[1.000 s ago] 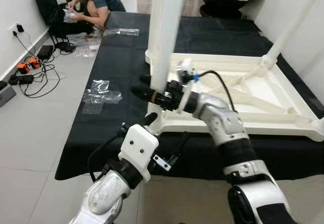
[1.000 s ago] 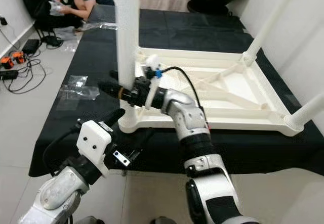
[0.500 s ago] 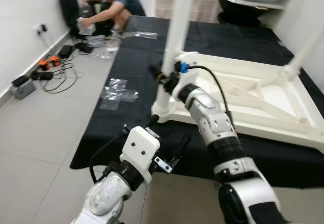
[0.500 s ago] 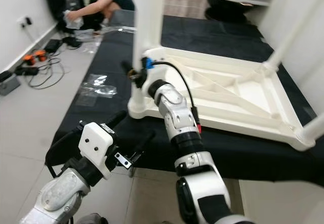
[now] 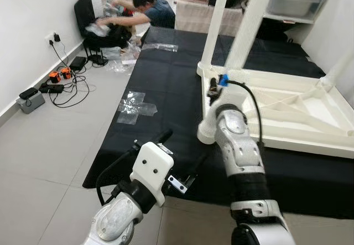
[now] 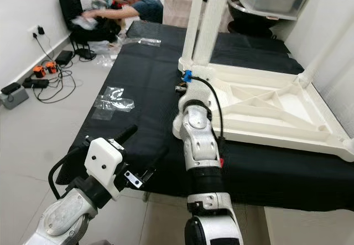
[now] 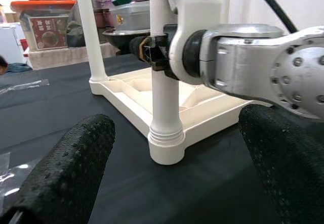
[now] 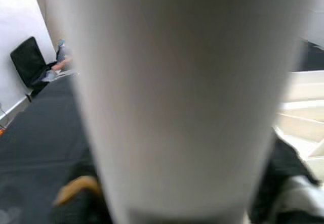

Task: Building children table

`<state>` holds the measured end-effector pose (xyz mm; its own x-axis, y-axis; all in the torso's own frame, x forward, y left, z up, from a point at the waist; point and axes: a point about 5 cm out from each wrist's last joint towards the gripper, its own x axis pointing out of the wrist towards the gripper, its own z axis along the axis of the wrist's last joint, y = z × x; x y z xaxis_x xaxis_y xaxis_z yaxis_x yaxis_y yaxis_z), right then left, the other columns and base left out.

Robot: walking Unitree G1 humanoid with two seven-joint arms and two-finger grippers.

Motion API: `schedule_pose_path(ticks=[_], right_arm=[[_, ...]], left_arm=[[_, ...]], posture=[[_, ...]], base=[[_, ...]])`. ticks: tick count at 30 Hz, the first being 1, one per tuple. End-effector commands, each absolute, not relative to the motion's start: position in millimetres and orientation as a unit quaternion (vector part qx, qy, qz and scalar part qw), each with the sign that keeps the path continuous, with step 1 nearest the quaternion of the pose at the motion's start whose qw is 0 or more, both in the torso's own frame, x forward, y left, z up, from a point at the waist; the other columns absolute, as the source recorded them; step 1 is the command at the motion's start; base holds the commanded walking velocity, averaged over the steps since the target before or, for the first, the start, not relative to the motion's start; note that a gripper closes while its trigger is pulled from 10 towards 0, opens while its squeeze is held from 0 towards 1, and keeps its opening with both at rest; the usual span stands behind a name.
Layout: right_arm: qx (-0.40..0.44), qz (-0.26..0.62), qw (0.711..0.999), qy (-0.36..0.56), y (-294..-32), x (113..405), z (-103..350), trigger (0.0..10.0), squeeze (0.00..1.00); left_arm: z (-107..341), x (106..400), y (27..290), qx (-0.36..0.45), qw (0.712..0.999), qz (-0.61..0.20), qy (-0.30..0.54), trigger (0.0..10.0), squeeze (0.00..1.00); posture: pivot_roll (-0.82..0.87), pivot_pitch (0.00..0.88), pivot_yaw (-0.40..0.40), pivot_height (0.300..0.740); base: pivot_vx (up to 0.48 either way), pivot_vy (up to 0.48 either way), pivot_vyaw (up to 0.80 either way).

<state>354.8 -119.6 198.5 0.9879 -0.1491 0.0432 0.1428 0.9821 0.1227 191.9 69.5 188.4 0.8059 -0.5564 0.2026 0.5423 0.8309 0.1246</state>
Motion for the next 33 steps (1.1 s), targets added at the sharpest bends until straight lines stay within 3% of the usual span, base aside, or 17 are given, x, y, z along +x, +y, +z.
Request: schedule_pose_path(ticks=[1, 5, 6, 7, 9, 10, 11, 12, 14, 17, 18, 19, 20, 22, 29, 30, 33], right_arm=[[0.096, -0.056, 0.994, -0.009, -106, 349, 186, 10.0, 1.0], [0.101, -0.014, 0.994, -0.037, -97, 352, 191, 10.0, 1.0], [0.111, 0.075, 0.989, -0.059, -87, 357, 195, 10.0, 0.0], [0.125, 0.159, 0.977, -0.061, -81, 360, 198, 10.0, 0.0], [0.125, 0.159, 0.977, -0.061, -81, 360, 198, 10.0, 0.0], [0.126, 0.276, 0.951, -0.053, -78, 360, 199, 10.0, 0.0], [0.126, 0.276, 0.951, -0.053, -78, 360, 199, 10.0, 0.0], [0.137, 0.382, 0.913, -0.042, -80, 355, 201, 10.0, 0.0], [0.137, 0.382, 0.913, -0.042, -80, 355, 201, 10.0, 0.0], [0.15, 0.495, 0.855, -0.03, -85, 345, 204, 10.0, 0.0], [0.15, 0.495, 0.855, -0.03, -85, 345, 204, 10.0, 0.0], [0.142, 0.564, 0.813, -0.024, -84, 341, 206, 10.0, 0.0], [0.142, 0.564, 0.813, -0.024, -84, 341, 206, 10.0, 0.0], [0.127, 0.609, 0.783, -0.015, -76, 342, 202, 10.0, 0.0], [0.118, 0.618, 0.777, -0.005, -70, 345, 196, 10.0, 0.0], [0.104, 0.596, 0.796, 0.006, -65, 350, 191, 0.1, 0.0], [0.08, 0.567, 0.82, 0.005, -62, 354, 187, 0.0, 0.0]], left_arm=[[187, 191, 67, 0.031, 0.949, -0.293, -0.113, 10.0, 0.0], [186, 191, 67, 0.031, 0.949, -0.294, -0.113, 10.0, 0.0], [187, 191, 67, 0.031, 0.949, -0.293, -0.113, 10.0, 0.0], [186, 191, 67, 0.031, 0.949, -0.293, -0.113, 10.0, 0.0], [186, 191, 67, 0.031, 0.949, -0.293, -0.113, 10.0, 0.0], [186, 191, 67, 0.031, 0.949, -0.293, -0.113, 10.0, 0.0], [186, 191, 67, 0.031, 0.949, -0.293, -0.113, 10.0, 0.0], [186, 191, 67, 0.031, 0.949, -0.293, -0.113, 10.0, 0.0], [186, 191, 67, 0.031, 0.949, -0.293, -0.113, 10.0, 0.0], [186, 192, 67, 0.031, 0.949, -0.292, -0.113, 10.0, 0.0], [186, 192, 67, 0.031, 0.949, -0.292, -0.113, 10.0, 0.0], [187, 192, 67, 0.03, 0.949, -0.292, -0.114, 10.0, 0.0], [187, 192, 67, 0.03, 0.949, -0.292, -0.114, 10.0, 0.0], [187, 191, 67, 0.03, 0.949, -0.293, -0.115, 10.0, 0.0], [188, 191, 67, 0.03, 0.949, -0.292, -0.115, 10.0, 0.0], [188, 190, 68, 0.03, 0.949, -0.291, -0.115, 10.0, 0.0], [188, 190, 68, 0.03, 0.95, -0.29, -0.115, 10.0, 0.0]], posture=[[0.09, 0.046, -0.105, 0.74], [0.09, 0.05, -0.105, 0.74], [0.09, 0.051, -0.107, 0.74], [0.09, 0.051, -0.107, 0.74], [0.09, 0.051, -0.107, 0.74], [0.08, 0.056, -0.107, 0.74], [0.08, 0.056, -0.107, 0.74], [0.09, 0.055, -0.108, 0.74], [0.09, 0.055, -0.108, 0.74], [0.09, 0.058, -0.107, 0.74], [0.09, 0.058, -0.107, 0.74], [0.09, 0.061, -0.112, 0.74], [0.09, 0.061, -0.112, 0.74], [0.1, 0.064, -0.11, 0.74], [0.1, 0.065, -0.111, 0.74], [0.1, 0.068, -0.113, 0.74], [0.1, 0.07, -0.113, 0.74]], base=[[0.0, 0.0, 0.0], [0.0, 0.0, 0.0], [0.0, 0.0, 0.0], [0.0, 0.0, 0.0], [0.0, 0.0, 0.0], [0.0, 0.0, 0.0], [0.0, 0.0, 0.0], [0.0, 0.0, 0.0], [0.0, 0.0, 0.0], [0.0, 0.0, 0.0], [0.0, 0.0, 0.0], [0.0, 0.0, 0.0], [0.0, 0.0, 0.0], [0.0, 0.0, 0.0], [0.0, 0.0, 0.0], [0.0, 0.0, 0.0], [0.0, 0.0, 0.0]])
